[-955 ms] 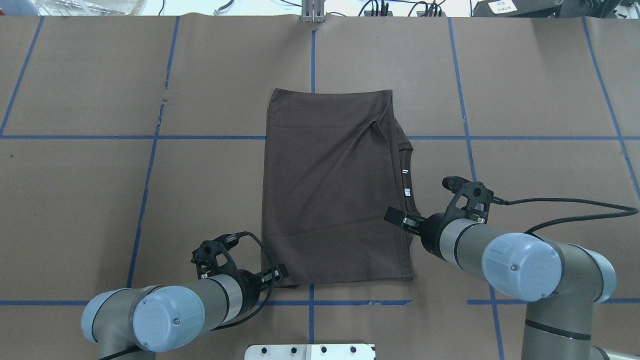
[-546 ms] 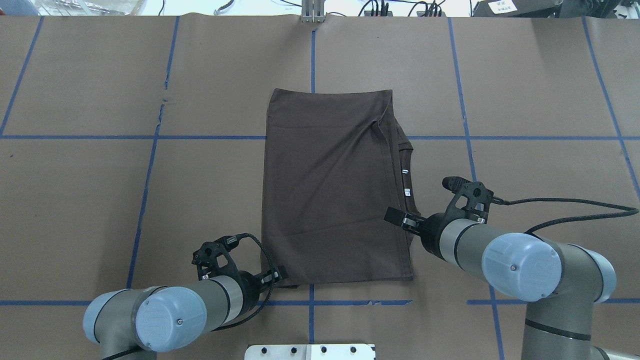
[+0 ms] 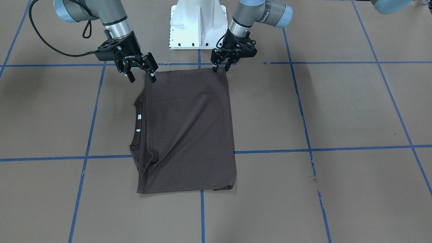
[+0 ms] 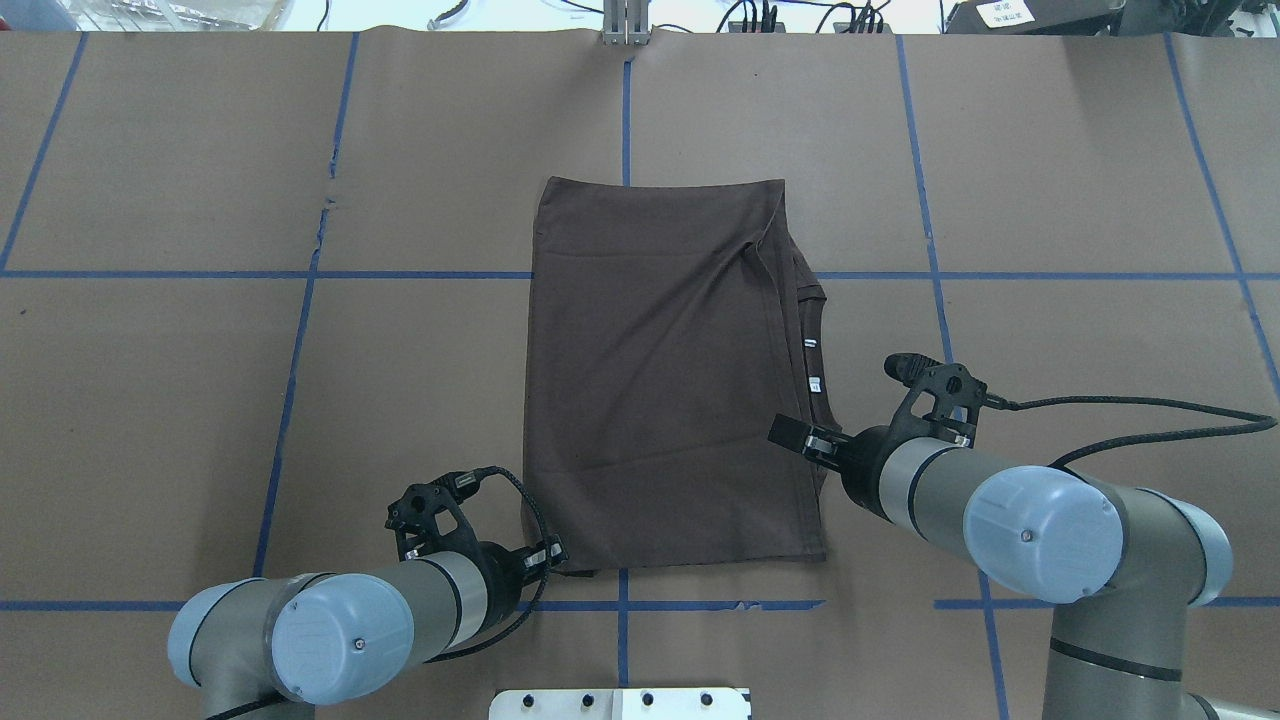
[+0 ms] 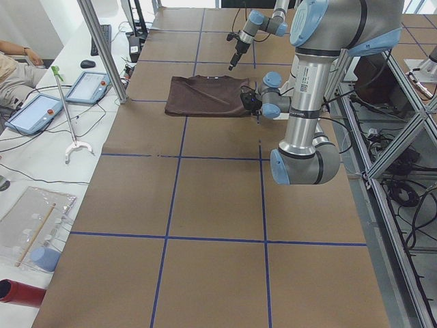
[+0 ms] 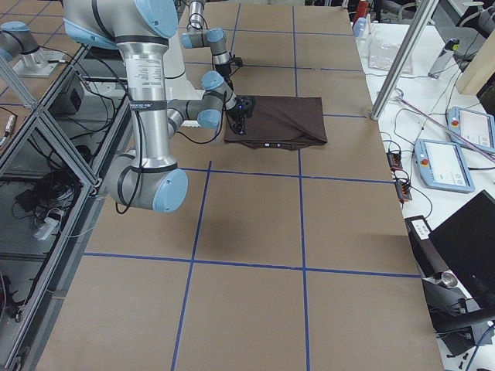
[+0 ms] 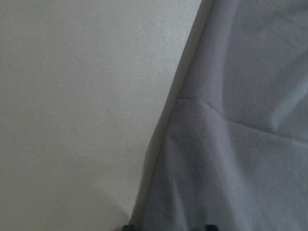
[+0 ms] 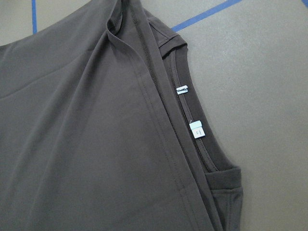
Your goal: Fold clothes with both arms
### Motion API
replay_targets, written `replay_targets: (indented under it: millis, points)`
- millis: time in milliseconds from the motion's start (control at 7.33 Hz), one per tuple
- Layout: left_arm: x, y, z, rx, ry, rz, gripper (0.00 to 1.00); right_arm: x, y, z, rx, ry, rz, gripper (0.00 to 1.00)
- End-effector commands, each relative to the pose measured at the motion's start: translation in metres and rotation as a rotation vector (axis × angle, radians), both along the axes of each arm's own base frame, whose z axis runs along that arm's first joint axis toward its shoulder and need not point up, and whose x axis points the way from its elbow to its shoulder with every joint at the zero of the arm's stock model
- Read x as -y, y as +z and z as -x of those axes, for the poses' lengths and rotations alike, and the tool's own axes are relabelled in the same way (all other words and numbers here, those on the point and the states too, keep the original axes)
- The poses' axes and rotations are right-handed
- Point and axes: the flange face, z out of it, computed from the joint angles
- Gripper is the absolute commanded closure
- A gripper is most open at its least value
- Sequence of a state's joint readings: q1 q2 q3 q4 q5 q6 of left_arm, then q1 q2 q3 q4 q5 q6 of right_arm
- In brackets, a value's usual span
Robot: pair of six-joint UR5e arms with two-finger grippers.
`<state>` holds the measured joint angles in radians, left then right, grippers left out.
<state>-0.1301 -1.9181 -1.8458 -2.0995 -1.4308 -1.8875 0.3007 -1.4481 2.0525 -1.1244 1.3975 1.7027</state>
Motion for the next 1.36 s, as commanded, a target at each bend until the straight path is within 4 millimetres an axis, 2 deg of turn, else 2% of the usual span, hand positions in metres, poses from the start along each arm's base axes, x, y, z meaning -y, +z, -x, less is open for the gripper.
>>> replay_targets:
  millis: [0, 136, 273, 409, 546, 682, 819, 955, 1228]
  points:
    - [0.001, 0.001, 0.000, 0.002, -0.004, -0.002, 1.00, -0.002, 0.001, 0.002, -0.001, -0.001, 0.000, 0.00]
    - [0.002, 0.001, 0.001, 0.004, -0.007, -0.003, 1.00, -0.015, 0.002, 0.012, -0.011, 0.002, -0.019, 0.02]
    - [0.002, -0.003, 0.003, -0.005, -0.007, -0.003, 1.00, -0.025, -0.013, 0.024, 0.033, 0.050, 0.011, 0.09]
    - [0.003, -0.003, 0.004, -0.005, -0.008, -0.003, 1.00, -0.039, -0.027, 0.042, 0.028, 0.072, 0.093, 0.27]
    - [0.004, -0.004, 0.004, -0.007, -0.010, -0.003, 1.00, -0.051, -0.041, 0.061, -0.014, 0.114, 0.166, 0.32]
    - [0.003, -0.004, 0.004, -0.007, -0.009, -0.003, 1.00, -0.064, -0.038, 0.071, -0.075, 0.118, 0.159, 0.29]
    - [0.003, -0.006, 0.004, -0.010, -0.009, -0.004, 1.00, -0.069, -0.028, 0.074, -0.101, 0.128, 0.153, 0.24]
    - [0.003, -0.005, 0.004, -0.008, -0.008, -0.003, 1.00, -0.069, -0.023, 0.073, -0.105, 0.166, 0.191, 0.24]
    - [0.004, -0.005, 0.005, -0.009, -0.011, -0.002, 1.00, -0.074, -0.026, 0.078, -0.090, 0.225, 0.278, 0.25]
